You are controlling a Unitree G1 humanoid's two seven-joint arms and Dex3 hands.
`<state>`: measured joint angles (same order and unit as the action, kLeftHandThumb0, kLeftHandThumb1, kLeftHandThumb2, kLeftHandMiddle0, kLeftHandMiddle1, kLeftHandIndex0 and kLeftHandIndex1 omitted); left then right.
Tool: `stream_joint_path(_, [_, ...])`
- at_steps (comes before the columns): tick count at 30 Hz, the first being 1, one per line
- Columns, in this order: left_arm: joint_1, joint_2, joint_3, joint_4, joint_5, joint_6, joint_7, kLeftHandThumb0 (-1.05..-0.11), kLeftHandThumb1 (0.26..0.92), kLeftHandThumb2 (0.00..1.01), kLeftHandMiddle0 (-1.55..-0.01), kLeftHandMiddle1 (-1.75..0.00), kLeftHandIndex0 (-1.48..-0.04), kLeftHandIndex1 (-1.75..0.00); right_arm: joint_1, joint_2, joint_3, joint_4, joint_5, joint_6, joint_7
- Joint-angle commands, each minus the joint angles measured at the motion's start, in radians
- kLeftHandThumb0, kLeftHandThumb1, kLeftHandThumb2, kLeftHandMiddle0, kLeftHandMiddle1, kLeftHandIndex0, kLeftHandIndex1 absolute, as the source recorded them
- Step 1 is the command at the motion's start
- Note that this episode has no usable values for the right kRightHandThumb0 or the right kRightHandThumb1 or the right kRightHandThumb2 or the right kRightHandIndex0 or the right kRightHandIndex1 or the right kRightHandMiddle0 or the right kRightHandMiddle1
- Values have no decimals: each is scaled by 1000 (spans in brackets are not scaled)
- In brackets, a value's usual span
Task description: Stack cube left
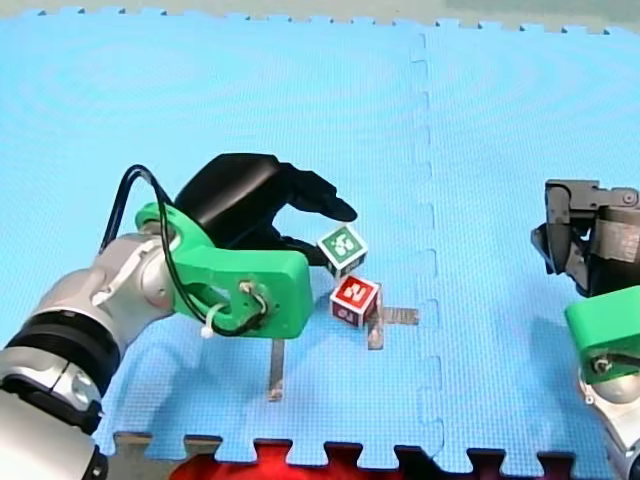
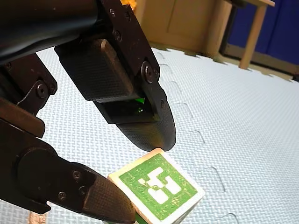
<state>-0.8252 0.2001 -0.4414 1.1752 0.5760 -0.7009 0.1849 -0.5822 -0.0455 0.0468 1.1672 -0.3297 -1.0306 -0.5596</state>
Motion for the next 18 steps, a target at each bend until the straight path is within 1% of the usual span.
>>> stream_joint_path(1, [0, -1, 5, 6, -8, -8, -10, -435, 761, 0, -981, -1746, -1304, -4, 1, -3, -3, 3, 6, 3, 0])
stream_joint_path(8, [1, -9, 6, 12, -5, -7, -22, -429, 762, 0, -988, -1746, -1304, -3, 0, -5, -5, 13, 10, 8, 4])
stream_joint_path(14, [-5, -14, 16, 14, -25, 21, -97, -422, 762, 0, -996, -1746, -1306, -3, 0, -4, -5, 16, 14, 28, 3])
stream_joint_path(18, [-5, -15, 20, 8, -31, 28, -116, -420, 763, 1, -1000, -1746, -1309, -4, -2, -2, -5, 15, 16, 35, 4])
